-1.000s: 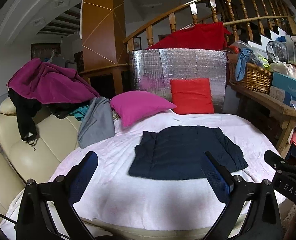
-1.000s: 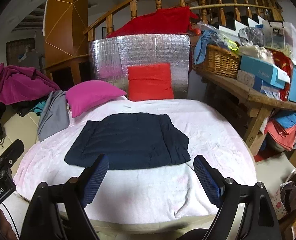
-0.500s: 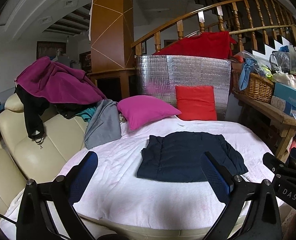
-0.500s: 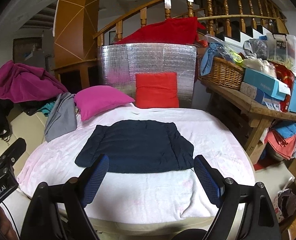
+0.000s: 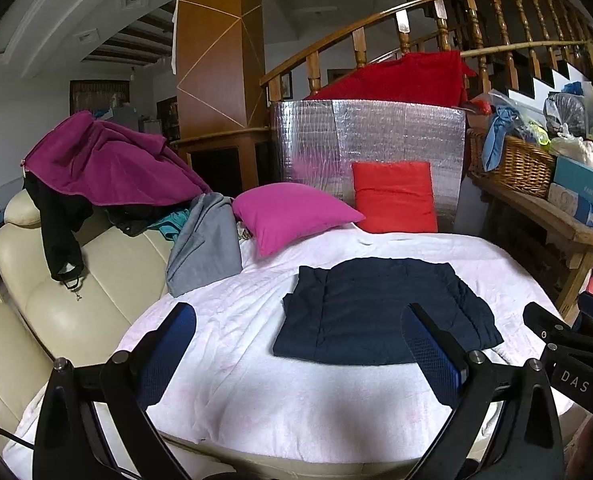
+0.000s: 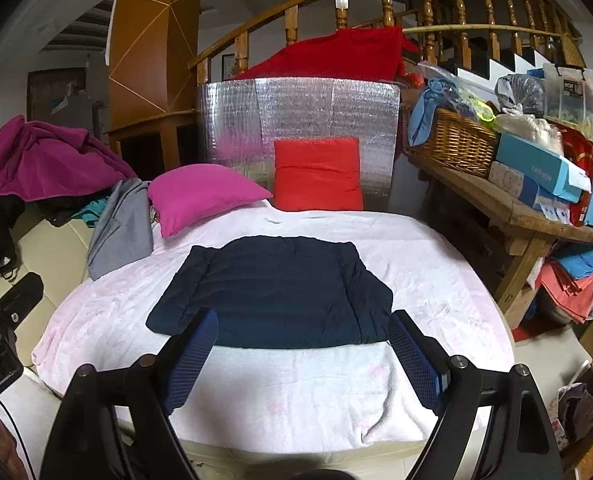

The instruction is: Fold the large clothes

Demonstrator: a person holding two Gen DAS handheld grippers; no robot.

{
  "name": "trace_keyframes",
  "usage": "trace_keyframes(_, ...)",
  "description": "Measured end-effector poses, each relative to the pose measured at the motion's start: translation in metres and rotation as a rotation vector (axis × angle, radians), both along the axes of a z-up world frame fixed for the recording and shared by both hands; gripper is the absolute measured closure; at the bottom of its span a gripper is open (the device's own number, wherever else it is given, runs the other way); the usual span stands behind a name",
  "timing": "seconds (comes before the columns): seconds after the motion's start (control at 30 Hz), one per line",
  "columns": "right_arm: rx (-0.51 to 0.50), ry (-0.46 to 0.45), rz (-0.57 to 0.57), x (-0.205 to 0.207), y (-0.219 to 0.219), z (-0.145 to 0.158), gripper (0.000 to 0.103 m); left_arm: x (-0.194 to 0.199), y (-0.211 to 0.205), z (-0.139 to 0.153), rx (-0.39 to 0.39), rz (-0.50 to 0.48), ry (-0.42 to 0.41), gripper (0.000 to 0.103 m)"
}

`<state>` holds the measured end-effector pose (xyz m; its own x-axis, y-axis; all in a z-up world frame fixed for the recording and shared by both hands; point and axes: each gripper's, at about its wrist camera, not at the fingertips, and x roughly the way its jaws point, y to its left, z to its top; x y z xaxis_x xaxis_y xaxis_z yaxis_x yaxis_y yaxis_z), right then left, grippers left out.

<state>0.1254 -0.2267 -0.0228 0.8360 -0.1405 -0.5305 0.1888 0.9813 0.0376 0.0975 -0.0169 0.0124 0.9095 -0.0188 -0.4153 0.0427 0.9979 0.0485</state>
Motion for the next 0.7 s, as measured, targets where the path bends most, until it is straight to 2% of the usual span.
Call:
trace_keyframes(0.27, 0.006, -0.006, 0.038, 0.027, -0.008, -0.003, 0.014, 0.022, -0.005, -0.001, 0.012, 0.038, 0.018, 0.001)
trace_keyframes(0.7, -0.02, 0.017, 0.021, 0.043, -0.027, -0.01, 0.014, 0.048, -0.023, -0.006, -0.005, 0.003, 0.035, 0.001)
